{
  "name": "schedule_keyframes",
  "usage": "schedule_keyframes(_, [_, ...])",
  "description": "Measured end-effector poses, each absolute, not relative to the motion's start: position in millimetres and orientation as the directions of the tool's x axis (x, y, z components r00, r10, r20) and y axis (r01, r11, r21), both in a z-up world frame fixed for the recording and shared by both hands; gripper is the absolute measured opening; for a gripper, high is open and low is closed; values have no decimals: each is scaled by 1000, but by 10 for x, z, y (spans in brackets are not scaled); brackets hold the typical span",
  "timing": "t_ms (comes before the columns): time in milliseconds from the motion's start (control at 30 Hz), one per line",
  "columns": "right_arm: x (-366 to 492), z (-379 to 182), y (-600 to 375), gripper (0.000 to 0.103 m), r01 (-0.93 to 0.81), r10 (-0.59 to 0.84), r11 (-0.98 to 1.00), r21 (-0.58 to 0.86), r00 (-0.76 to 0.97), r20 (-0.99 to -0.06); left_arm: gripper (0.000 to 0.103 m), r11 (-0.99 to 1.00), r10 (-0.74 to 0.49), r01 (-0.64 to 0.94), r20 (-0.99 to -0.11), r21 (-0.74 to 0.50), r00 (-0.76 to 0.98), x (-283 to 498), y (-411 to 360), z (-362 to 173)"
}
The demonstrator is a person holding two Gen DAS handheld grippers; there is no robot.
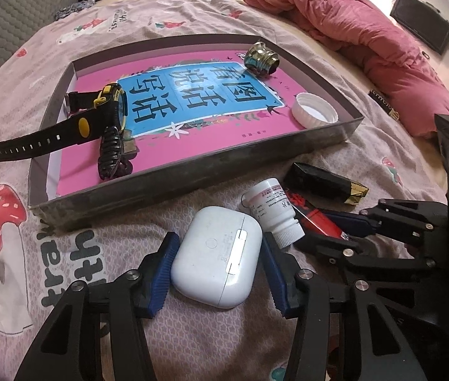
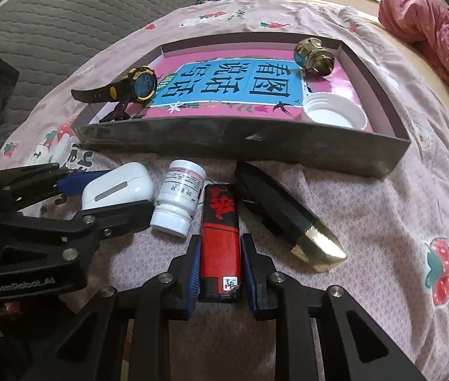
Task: Organize rigid objects
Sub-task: 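Close the right gripper on the red lighter while the left gripper grasps the earbud case, then lift and carry the earbud case and red lighter over the tray with both grippers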
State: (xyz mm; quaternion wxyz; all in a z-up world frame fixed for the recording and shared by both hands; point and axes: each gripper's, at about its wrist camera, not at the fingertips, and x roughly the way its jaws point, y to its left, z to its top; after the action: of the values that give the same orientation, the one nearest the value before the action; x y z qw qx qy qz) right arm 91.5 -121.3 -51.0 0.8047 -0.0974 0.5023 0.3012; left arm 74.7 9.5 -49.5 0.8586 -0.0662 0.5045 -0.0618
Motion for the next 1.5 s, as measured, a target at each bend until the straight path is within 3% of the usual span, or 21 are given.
schedule_keyframes(333, [790,-302,-1296,24,-589,452,783,197,324,-831,53,984,-167,33,-838,-176,520,616,137,-346])
schedule_keyframes(1500, [687,152,-1425,24,-587,490,798,138,499,-715,54,985,-141,15,-748,-173,649,467,201,17])
